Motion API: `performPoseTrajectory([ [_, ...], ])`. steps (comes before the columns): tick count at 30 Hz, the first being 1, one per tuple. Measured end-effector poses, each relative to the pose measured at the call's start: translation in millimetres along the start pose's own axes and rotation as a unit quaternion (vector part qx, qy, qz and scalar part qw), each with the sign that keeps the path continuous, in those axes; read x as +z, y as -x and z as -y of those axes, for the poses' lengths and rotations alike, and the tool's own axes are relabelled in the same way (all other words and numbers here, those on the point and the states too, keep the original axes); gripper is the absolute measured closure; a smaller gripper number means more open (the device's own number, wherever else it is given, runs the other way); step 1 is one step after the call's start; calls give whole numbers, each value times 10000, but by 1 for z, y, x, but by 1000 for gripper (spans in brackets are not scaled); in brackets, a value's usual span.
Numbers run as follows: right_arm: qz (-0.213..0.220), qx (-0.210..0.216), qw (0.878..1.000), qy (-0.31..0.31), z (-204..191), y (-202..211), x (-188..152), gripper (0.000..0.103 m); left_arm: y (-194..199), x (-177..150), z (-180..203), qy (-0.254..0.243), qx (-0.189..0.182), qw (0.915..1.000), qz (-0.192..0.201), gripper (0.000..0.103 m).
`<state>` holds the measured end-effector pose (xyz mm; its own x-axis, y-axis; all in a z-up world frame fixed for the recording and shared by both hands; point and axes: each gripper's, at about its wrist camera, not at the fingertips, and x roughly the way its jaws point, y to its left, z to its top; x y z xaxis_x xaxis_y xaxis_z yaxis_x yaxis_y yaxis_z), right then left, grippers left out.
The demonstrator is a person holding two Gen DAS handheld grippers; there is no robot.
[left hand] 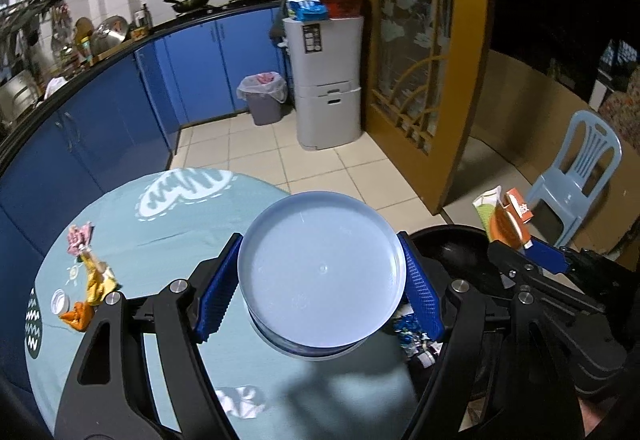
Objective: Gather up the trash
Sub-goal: 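Carry the blue tin with left tool while right tool carries the orange box to the bin, then open left tool to drop the tin into the bin while right tool drops the orange box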
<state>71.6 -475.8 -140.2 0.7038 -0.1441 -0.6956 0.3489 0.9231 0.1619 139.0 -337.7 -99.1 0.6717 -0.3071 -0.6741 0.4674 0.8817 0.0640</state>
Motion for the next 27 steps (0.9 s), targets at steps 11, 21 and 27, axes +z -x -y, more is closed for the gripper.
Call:
performPoseTrajectory([
  [11, -58, -85, 9995, -288, 35, -4, -7, 72, -15, 1, 53, -377, -255, 9989, -124, 29],
  [21, -146, -137, 9985, -505, 57, -10, -15, 72, -29, -3, 83, -548, -379, 9973, -303, 29],
  [27, -215, -155, 9981, -565, 63, -16, -17, 72, -37, -4, 87, -546, -351, 9970, -416, 28],
])
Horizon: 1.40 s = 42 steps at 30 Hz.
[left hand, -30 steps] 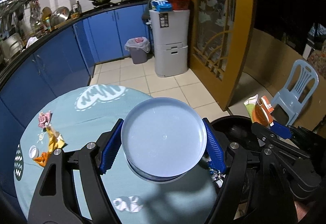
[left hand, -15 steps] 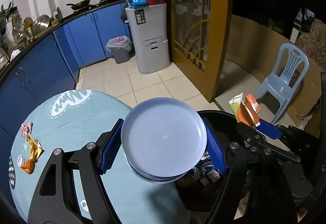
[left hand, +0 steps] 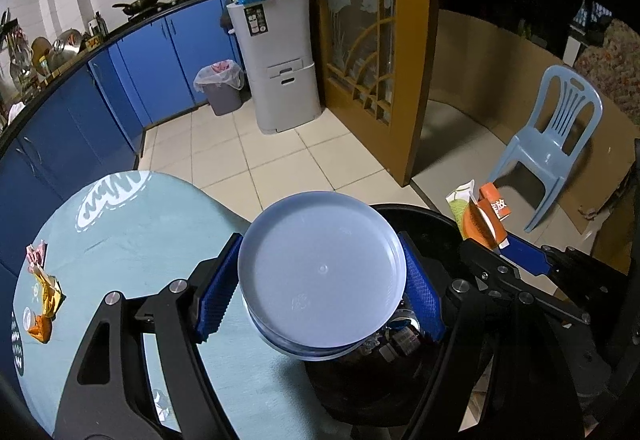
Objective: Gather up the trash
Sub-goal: 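Open left tool to drop the tin into the bin while right tool drops the orange box, then move both open tools back over the table toward the remaining trash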
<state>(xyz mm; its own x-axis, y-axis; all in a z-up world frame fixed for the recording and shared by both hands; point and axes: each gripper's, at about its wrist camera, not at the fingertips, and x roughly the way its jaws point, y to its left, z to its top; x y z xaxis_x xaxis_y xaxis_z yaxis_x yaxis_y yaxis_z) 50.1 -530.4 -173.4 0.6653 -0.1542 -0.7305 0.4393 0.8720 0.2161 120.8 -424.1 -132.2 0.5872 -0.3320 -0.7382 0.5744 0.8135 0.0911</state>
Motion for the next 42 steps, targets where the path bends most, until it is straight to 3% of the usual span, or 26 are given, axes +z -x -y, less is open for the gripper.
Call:
performPoseTrajectory([
  [4, -90, 21, 9999, -54, 2, -6, 0, 72, -7, 1, -2, 81, 71, 9999, -114, 27],
  [7, -140, 24, 9999, -25, 1, -10, 0, 72, -8, 2, -4, 139, 72, 9998, -114, 10],
  [11, -176, 25, 9998, -35, 2, -13, -1, 72, -9, 3, -4, 125, -29, 9999, -100, 4],
  [27, -418, 182, 9989, 120, -15, -26, 1, 69, -8, 4, -29, 418, 206, 9988, -128, 4],
  [28, -452, 230, 9986, 124, -17, -27, 1, 66, -8, 3, -30, 434, 220, 9987, -129, 4],
  [29, -474, 272, 9984, 126, -19, -28, 1, 53, -7, 3, -32, 457, 227, 9986, -129, 4],
  [30, -471, 231, 9985, 143, -21, -28, 0, 26, -6, 2, -34, 477, 227, 9985, -127, 4],
  [31, -448, 215, 9986, 158, -23, -27, -1, 16, -5, 2, -36, 496, 234, 9984, -123, 4],
  [39, -379, 132, 9990, 174, -34, -18, 1, 14, 5, -5, -59, 657, 139, 9976, -154, 4],
  [42, -368, 203, 9990, 174, -46, -15, -1, 14, 20, -9, -76, 772, -82, 9969, 155, 4],
])
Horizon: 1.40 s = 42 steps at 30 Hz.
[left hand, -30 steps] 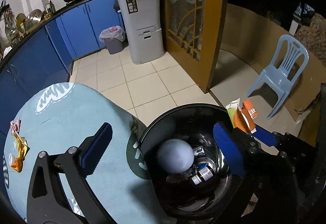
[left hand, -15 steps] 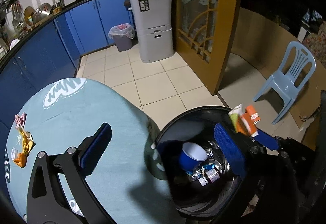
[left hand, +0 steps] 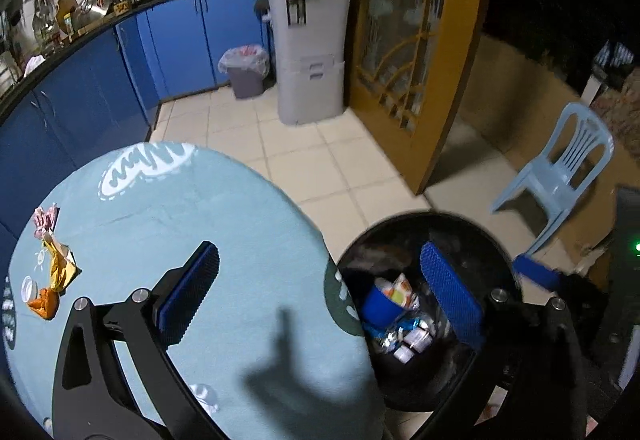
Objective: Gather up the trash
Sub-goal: 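Move both open tools back over the table toward the remaining trash, then grasp the yellow snack bag with right tool while left tool grasps the white lid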
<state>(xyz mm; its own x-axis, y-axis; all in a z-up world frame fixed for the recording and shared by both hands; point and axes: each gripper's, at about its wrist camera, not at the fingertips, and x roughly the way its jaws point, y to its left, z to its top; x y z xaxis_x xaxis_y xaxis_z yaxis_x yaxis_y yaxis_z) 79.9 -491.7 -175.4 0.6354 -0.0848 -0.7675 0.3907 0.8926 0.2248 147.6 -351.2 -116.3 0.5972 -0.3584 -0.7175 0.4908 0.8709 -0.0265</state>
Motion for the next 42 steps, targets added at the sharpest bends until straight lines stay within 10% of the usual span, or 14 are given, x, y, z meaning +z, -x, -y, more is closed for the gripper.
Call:
performPoseTrajectory([
  [10, 511, -575, 9966, 289, -86, 16, 1, 14, 41, -23, -114, 715, 135, 9966, 392, 4],
  [17, 26, -153, 9934, 1138, -176, -7, -9, 14, 58, -45, -195, 914, 1278, 9870, 343, 4],
  [29, -87, 296, 9752, 2194, -320, -35, -26, 14, 57, -93, -339, 1910, 1894, 9630, -129, 4],
  [42, -421, 600, 9668, 2449, -391, -76, -24, 20, 32, -109, -397, 2210, 1551, 9616, -487, 6],
])
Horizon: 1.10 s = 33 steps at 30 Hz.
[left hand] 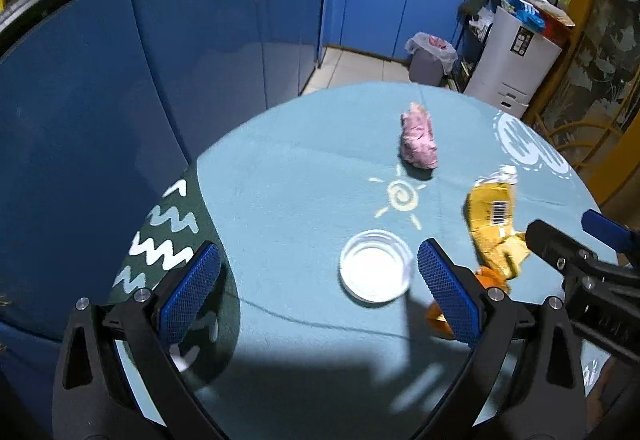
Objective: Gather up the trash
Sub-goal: 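Grasp the yellow snack bag with right tool while left tool grasps the white lid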
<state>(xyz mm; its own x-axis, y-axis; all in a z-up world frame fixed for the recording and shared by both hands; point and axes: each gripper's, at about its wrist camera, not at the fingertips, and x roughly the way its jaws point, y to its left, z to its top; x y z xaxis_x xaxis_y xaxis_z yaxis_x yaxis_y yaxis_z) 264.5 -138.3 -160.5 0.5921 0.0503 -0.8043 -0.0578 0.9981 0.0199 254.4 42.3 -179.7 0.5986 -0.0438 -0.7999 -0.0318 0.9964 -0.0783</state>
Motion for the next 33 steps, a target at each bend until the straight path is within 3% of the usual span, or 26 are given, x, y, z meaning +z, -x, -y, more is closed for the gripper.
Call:
performPoseTrajectory([
  [3, -105, 93, 9999, 95, -10, -8, 5, 22, -5, -3, -11, 66, 88, 9999, -52, 6],
  [7, -231, 160, 9991, 313, -30, -19, 5, 26, -4, -4, -27, 222, 199, 9995, -51, 17],
  [11, -457, 145, 9980, 420, -39, -31, 2, 42, -1, -6, -34, 250, 227, 9994, -50, 28],
  [15, -439, 263, 9982, 329, -35, -28, 1, 60, 2, -7, -40, 343, 170, 9993, -23, 32],
  [16, -430, 265, 9981, 347, -35, -27, 0, 60, 2, -7, -40, 346, 148, 9993, -10, 38],
  [18, -368, 217, 9981, 442, -38, -23, -1, 77, 4, -7, -40, 298, 162, 9994, 39, 53],
  [19, -366, 178, 9980, 480, -38, -21, -2, 77, 5, -8, -45, 319, 85, 9995, 1, 63],
  [21, -328, 176, 9981, 490, -38, -18, -4, 77, 6, -7, -45, 360, 15, 9993, -7, 65],
  [23, -278, 169, 9983, 494, -37, -15, -5, 79, 5, -4, -45, 387, -119, 9992, -5, 83],
  [27, -160, 161, 9987, 466, -33, -6, -6, 79, 5, -4, -50, 600, -395, 9974, -61, 97],
  [29, -105, 160, 9989, 436, -29, -2, -4, 79, 4, -3, -52, 694, -519, 9962, -95, 102],
  [33, -52, 191, 9992, 340, -23, 2, 0, 79, 14, -2, -53, 718, -640, 9953, 54, 103],
])
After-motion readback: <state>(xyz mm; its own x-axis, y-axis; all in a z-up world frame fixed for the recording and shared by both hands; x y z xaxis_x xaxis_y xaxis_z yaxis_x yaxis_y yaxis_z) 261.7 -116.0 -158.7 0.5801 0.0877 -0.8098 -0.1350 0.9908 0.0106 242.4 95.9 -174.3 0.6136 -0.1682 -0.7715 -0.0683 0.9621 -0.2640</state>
